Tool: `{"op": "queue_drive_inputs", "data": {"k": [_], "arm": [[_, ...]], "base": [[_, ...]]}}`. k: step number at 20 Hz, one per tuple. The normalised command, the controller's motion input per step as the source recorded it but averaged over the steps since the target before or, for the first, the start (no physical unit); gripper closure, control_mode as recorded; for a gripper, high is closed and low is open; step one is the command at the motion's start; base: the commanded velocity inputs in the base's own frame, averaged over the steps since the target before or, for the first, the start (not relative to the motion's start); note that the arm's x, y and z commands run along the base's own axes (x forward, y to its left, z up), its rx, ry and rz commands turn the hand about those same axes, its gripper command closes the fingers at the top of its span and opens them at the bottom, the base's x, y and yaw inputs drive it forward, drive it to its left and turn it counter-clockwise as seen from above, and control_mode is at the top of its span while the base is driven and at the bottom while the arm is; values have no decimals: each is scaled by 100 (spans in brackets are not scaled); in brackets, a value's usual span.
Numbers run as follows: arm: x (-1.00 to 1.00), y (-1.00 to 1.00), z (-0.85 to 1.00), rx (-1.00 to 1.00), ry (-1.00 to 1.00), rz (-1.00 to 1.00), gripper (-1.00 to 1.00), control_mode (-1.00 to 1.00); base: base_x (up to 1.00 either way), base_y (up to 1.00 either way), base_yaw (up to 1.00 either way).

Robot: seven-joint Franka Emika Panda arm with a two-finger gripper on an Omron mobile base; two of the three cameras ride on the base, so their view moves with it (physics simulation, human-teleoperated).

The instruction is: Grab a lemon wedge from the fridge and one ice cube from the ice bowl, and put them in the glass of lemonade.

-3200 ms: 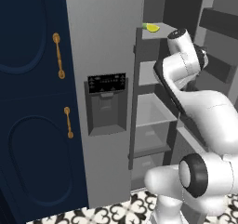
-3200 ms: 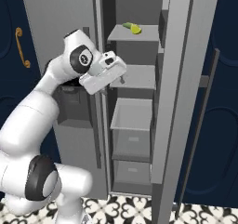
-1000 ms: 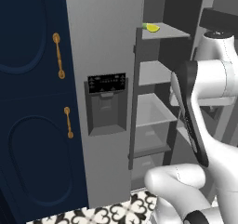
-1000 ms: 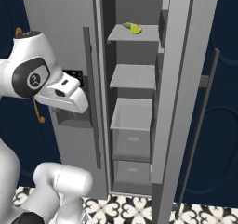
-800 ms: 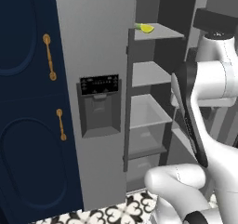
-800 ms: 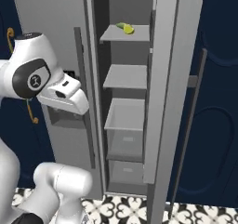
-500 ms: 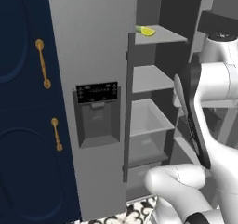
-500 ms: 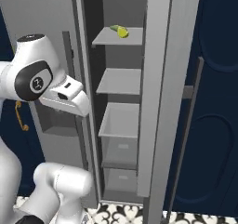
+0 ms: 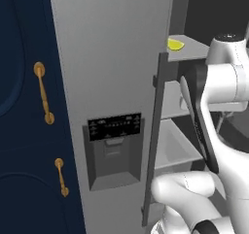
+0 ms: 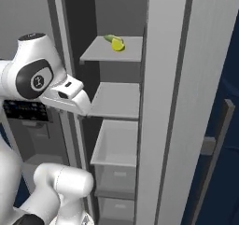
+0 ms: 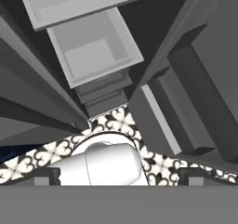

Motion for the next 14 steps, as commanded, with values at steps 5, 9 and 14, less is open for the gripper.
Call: {"op": "queue_drive_inputs", "data": {"k": [5, 9, 14], "arm": [[0, 0, 0, 0, 0, 0, -100, 100], [0, 0, 0, 0, 0, 0, -100, 100], [0, 0, 0, 0, 0, 0, -100, 100]], "base": [[10, -54, 17], [0, -46, 18], [16, -18, 15]]}}
